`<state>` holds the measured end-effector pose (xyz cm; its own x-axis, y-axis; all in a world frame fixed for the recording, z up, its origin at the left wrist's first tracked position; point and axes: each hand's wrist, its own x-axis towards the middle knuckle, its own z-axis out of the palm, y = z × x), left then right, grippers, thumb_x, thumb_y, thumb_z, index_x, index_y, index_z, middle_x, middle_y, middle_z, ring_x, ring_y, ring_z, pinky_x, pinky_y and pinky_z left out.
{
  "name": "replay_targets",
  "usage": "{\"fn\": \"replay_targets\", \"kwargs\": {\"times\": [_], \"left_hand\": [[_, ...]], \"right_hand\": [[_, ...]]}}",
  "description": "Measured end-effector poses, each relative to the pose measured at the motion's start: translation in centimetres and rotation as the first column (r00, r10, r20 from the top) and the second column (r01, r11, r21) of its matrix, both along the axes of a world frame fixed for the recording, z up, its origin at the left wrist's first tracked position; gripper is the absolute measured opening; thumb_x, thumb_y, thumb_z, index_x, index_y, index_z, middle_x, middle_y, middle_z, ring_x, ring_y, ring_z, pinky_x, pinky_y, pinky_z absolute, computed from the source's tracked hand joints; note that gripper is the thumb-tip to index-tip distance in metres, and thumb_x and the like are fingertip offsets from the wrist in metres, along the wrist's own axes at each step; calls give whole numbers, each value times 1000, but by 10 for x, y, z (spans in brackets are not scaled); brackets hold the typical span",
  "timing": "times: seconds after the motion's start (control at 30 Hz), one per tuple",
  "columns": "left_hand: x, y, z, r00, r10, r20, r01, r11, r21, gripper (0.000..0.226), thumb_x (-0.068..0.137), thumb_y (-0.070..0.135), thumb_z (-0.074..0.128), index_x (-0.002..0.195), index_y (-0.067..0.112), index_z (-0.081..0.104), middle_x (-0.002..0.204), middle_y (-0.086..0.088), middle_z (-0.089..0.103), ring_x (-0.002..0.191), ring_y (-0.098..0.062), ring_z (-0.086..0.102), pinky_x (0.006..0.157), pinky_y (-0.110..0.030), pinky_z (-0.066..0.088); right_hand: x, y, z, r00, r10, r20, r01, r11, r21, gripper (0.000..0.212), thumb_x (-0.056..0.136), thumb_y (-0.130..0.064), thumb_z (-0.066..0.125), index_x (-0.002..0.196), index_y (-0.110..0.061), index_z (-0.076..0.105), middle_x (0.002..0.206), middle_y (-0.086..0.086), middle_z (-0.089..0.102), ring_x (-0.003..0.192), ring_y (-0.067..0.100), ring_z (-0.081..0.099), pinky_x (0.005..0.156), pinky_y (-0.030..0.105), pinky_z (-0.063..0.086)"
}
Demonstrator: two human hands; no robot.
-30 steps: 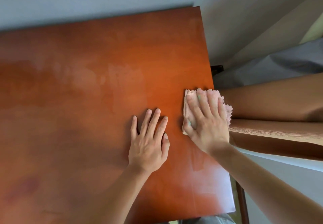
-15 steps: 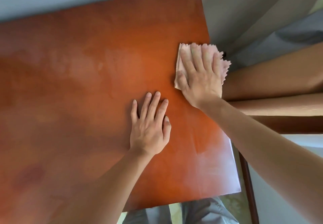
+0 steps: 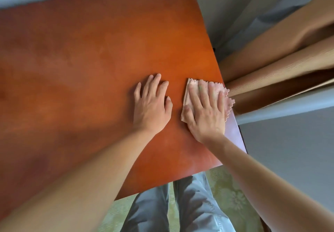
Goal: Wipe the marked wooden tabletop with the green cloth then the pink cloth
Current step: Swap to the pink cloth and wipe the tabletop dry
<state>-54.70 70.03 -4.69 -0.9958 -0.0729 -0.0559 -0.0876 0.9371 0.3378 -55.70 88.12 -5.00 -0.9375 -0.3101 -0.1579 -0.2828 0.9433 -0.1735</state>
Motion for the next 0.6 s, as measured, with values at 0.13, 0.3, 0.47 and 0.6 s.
{"fn": "replay_targets", "kwargs": {"times": [0.13,0.3,0.47,0.6], "left_hand": [[47,-28,1,1000,9,0,-9,998,-55,45,101,25,44,145,15,52,161,-8,39,152,-26,30,122,-54,19],[100,-42,-9,997,-50,-57,47,998,-48,47,100,25,38,140,12,57,158,-10,43,150,-28,34,119,-57,25],[99,-44,-11,997,-61,-53,58,997,-48,53,94,22,34,142,12,55,159,-8,42,151,-27,32,121,-56,23],[101,-44,-15,995,-50,-87,46,998,-50,51,95,22,36,141,13,56,158,-8,44,151,-26,33,121,-55,23]], "right_hand": [[16,-14,-4,997,-81,-7,81,997,0,64,104,-46,24,164,-24,16,171,6,13,158,30,2,123,61,6],[52,-68,-8,996,84,-14,-84,996,-31,65,104,-47,29,163,-21,18,171,8,12,158,32,0,124,59,2],[64,-86,-12,994,106,-8,-106,993,-48,63,106,-48,20,164,-24,14,171,7,7,158,31,-5,126,56,-1],[63,-85,-12,993,112,-40,-115,991,-71,62,106,-47,23,163,-24,18,171,7,12,158,31,-1,126,54,0]]}}
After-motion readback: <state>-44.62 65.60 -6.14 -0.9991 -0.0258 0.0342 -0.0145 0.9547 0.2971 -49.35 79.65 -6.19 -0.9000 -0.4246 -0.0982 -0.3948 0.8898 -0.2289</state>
